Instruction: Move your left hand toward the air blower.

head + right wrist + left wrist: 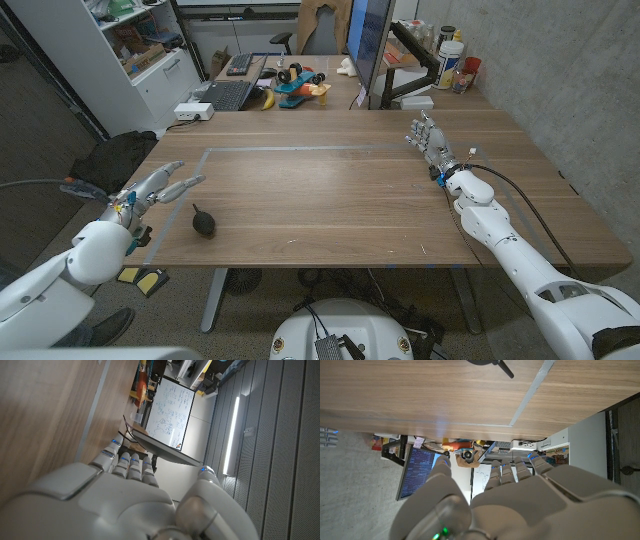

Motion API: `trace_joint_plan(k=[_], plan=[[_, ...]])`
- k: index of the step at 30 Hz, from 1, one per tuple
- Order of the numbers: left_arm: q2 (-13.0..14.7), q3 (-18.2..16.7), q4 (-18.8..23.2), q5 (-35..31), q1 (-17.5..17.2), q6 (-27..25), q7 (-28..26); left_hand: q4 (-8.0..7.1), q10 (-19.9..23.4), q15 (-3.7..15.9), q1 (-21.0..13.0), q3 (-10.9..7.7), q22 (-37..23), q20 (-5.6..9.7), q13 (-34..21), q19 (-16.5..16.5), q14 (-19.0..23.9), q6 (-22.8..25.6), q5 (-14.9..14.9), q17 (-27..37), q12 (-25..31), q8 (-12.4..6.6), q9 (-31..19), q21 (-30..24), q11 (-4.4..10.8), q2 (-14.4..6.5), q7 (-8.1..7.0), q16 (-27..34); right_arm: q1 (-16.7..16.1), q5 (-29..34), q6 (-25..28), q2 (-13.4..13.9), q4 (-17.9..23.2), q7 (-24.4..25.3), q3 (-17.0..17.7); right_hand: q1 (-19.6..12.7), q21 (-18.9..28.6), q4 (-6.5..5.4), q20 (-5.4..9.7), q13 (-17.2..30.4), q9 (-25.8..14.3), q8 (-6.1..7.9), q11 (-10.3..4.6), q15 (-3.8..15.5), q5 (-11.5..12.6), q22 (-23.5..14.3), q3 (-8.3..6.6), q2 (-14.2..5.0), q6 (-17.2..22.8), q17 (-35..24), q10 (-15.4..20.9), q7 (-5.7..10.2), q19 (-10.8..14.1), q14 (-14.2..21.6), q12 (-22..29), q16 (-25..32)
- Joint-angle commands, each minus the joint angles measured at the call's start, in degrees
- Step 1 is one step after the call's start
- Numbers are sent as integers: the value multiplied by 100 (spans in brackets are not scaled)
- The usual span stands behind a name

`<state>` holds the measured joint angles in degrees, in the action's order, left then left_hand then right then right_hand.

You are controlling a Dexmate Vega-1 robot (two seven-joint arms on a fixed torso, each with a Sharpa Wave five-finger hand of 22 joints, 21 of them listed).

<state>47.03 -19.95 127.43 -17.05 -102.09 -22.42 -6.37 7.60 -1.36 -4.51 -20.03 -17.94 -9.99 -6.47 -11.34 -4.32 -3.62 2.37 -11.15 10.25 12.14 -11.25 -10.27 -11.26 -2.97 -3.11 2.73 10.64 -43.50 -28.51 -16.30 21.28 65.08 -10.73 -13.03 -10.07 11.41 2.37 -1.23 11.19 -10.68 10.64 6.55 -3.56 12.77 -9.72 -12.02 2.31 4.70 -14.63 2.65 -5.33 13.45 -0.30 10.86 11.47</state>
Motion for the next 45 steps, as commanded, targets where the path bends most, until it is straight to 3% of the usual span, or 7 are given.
trace_joint_plan(k=[1, 20, 34, 45], plan=[[414, 350, -1, -537, 177, -536, 137, 32, 2, 23, -78, -25, -31, -21, -9, -19, -22, 36, -1, 15, 50, -22, -17, -8, 24, -5, 22, 21, -46, -2, 10, 11, 38, 62, 31, -9, -25, 6, 13, 2, -7, 47, 26, -26, 41, -11, -2, -52, 33, -10, 26, -8, 52, 34, 35, 20], [711, 791, -85, -695, 298, -688, -46, 46, 15, 8, -111, -29, -32, -13, -11, -27, 1, 56, -5, 14, 52, -13, -20, -7, 7, -1, 40, 26, -64, 11, -27, -4, 87, 97, 22, -2, -29, 9, 13, -6, -6, 48, 16, -30, 41, -11, 11, -55, 34, 7, 23, -4, 52, 34, 35, 21], [746, 994, -279, -370, 348, -533, -204, 52, 34, -3, -130, -30, -32, 17, -12, -31, 10, 79, -8, 14, 57, -11, -21, -6, -2, 3, 45, 26, -197, 29, 80, 93, 377, 215, 33, -2, -30, 15, 10, -10, -6, 48, 26, -37, 43, -11, 17, -60, 34, 22, 28, -3, 54, 30, 37, 21], [854, 1112, -402, -98, 426, -449, -264, 54, 54, -17, -142, -30, -32, 29, -13, -19, 39, 141, -9, 14, 62, -27, -22, -11, -1, 7, 79, 34, -151, 53, 97, 73, 349, 221, -17, 3, -32, 16, 10, -14, -6, 48, 8, -37, 44, -11, 23, -68, 35, 33, 26, 4, 53, 33, 37, 24]])
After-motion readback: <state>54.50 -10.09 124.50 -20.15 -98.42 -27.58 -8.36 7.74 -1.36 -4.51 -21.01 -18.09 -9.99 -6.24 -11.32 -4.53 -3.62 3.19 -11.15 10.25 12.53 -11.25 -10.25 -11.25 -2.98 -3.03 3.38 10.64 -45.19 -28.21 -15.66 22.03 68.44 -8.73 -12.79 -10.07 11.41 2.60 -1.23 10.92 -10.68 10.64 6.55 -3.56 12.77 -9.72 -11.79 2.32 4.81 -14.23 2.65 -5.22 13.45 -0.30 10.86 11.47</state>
